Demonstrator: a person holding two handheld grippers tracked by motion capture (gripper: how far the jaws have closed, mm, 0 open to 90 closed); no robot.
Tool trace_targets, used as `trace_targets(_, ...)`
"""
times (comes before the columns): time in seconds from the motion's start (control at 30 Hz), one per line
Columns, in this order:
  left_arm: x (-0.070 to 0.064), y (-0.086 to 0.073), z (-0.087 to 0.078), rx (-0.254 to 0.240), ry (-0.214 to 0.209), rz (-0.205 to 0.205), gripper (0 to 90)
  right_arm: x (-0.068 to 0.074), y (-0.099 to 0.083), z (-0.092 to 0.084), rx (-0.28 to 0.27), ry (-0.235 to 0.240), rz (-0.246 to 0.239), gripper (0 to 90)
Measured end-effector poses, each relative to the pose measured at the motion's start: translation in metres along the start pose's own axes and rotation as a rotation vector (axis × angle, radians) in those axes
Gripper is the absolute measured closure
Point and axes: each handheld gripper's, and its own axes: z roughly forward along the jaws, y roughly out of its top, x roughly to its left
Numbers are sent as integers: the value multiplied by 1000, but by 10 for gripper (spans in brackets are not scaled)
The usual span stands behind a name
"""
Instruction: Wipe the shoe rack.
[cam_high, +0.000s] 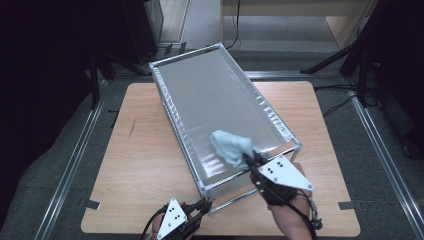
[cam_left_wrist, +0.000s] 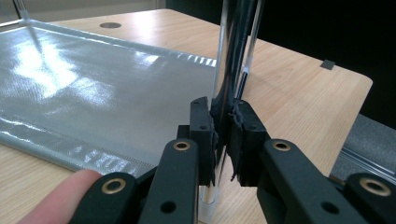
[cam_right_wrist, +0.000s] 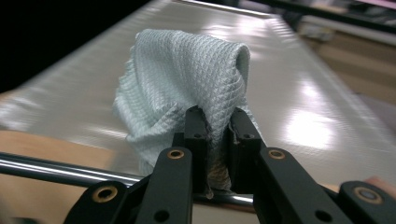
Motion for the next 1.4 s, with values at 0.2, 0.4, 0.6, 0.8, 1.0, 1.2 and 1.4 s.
trace_targets(0.2,0,0,0,0,0,4,817,-61,-6,-30,10,-240,54,810)
trace_targets(0.4,0,1,0,6,0,-1,817,-79,-24,-31,44,-287,81,815)
trace_targets(0.6,2,1,1,5,-3,-4,815,-51,-20,-28,43,-178,72,816)
trace_targets(0.8,2,2,2,4,15,-5,816,16,-9,-22,27,45,13,813)
trace_targets(1.0,3,1,0,1,20,0,817,52,-6,-20,23,124,-67,808)
trace_targets(1.2,4,1,0,1,14,-4,816,19,-12,-19,54,103,-20,812)
trace_targets(1.4,5,1,0,3,14,1,817,-22,-20,-23,62,-21,43,811)
